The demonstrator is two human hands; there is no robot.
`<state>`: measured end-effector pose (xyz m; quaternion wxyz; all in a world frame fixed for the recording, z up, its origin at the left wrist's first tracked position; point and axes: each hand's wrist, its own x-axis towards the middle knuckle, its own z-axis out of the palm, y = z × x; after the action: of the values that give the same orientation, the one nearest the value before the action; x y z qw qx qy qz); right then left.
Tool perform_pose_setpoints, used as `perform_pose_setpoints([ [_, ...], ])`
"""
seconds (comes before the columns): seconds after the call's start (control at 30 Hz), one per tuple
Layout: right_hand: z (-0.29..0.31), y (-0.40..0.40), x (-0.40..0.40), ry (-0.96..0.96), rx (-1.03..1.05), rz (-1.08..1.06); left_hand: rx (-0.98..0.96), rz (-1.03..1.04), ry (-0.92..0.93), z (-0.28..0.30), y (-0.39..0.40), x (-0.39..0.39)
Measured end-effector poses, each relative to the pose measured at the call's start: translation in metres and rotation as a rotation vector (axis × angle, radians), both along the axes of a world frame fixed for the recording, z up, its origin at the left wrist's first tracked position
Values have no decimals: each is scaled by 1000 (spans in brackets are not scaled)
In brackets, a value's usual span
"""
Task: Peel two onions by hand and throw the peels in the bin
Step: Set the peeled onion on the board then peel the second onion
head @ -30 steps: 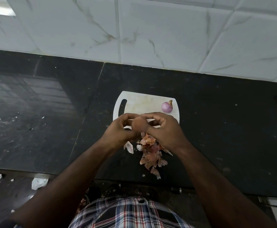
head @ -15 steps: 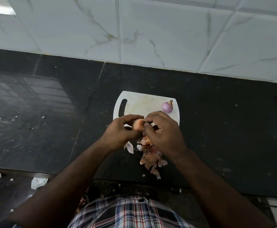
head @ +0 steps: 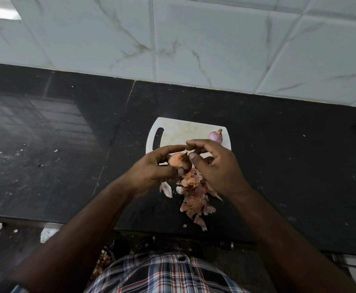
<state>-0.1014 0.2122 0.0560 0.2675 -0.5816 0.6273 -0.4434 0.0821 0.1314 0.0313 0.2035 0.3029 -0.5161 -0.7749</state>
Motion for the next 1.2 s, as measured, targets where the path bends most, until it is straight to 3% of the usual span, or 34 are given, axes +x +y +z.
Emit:
perform_pose_setpoints([
  [0.47,3,-4,11,7,-48,-101,310,83,113,4,9,-9],
  [0.63,1,-3,11,-61,15,-89,244,186,135,0,8,-9],
  [0.87,6,-2,12,-43,15,-84,153,166,54,0,9,-7],
  [1.2,6,-2,14,-84,72,-36,236,104,71,2,12,-7],
])
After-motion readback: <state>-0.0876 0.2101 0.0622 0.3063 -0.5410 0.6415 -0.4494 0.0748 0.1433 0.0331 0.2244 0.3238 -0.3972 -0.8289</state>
